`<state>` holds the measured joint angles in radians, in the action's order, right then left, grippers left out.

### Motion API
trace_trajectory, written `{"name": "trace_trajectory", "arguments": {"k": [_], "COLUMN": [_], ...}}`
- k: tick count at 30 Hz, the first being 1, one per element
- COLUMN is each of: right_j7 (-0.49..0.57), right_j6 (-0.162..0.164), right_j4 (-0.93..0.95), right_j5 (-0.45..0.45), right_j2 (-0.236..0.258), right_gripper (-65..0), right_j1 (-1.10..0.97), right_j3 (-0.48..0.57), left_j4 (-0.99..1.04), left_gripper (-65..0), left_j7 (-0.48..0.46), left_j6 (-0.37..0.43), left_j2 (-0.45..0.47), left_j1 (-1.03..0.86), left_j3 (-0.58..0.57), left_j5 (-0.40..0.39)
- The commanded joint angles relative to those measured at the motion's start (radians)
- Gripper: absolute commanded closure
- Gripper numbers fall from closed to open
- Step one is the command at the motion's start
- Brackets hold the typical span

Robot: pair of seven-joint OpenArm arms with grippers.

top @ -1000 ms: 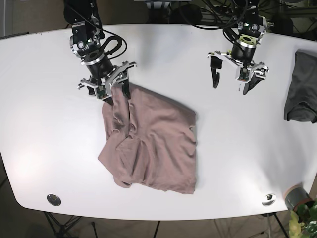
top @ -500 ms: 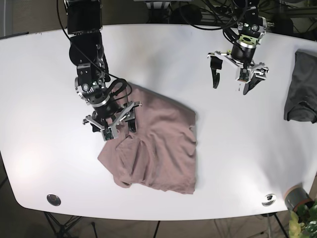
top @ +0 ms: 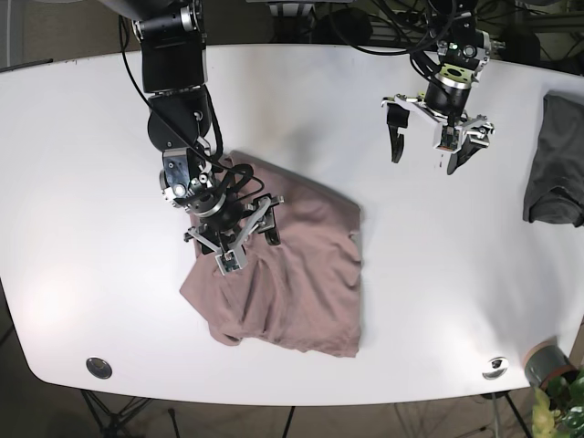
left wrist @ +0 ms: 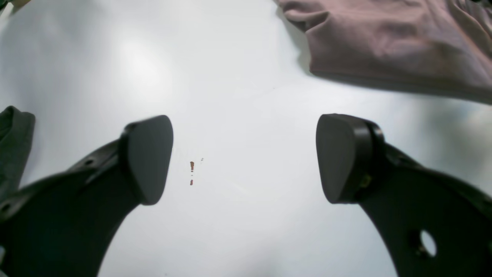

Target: Fold the T-shirt properly

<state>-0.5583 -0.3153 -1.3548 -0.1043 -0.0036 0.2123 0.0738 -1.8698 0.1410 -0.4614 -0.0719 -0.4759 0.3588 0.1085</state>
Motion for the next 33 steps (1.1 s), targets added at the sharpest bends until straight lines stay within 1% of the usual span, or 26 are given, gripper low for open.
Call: {"name": "trace_trajectory", "arguments": {"k": [1,6,10,15,16,20,22,29,33], "right_j7": [0.03,0.088,0.096,0.099,0.099,0.093,0.083,0.079,0.082], "right_j6": [0.002,0.003,0.002,-0.003,-0.003,-0.003,-0.002,0.0,0.0], "right_j4": [0.039,0.097,0.119,0.15,0.154,0.154,0.148,0.133,0.084], "right_j5": [-0.005,-0.005,-0.005,-0.01,-0.021,-0.13,-0.163,-0.174,-0.171], "right_j2": [0.003,0.004,0.003,0.001,0.001,0.006,0.006,0.001,0.001], "right_gripper": [-38.7,-38.7,-38.7,-38.7,-38.7,-38.7,-38.7,-38.7,-38.7], "right_j1": [0.037,0.046,0.043,0.042,0.042,0.025,0.014,-0.003,-0.015], "right_j3": [-0.002,-0.006,-0.081,-0.121,-0.124,-0.119,-0.119,-0.118,-0.118], "left_j4": [-0.001,0.019,0.019,0.031,0.032,0.045,0.052,0.054,0.055], "left_gripper": [-53.5,-53.5,-53.5,-53.5,-53.5,-53.5,-53.5,-53.5,-53.5], "left_j7": [-0.022,-0.022,-0.022,-0.022,-0.022,-0.022,-0.022,-0.022,-0.022], "left_j6": [0.003,0.003,0.0,0.0,0.0,0.0,0.0,0.0,0.0], "left_j2": [0.004,0.004,0.005,0.005,0.005,0.005,0.007,0.03,0.031], "left_j1": [0.012,0.027,0.041,0.049,0.056,0.073,0.075,0.076,0.076], "left_j3": [0.001,0.003,-0.001,-0.005,-0.005,-0.004,-0.004,-0.016,-0.014], "left_j5": [-0.013,-0.013,-0.013,-0.013,-0.013,-0.013,-0.013,-0.013,-0.013]}}
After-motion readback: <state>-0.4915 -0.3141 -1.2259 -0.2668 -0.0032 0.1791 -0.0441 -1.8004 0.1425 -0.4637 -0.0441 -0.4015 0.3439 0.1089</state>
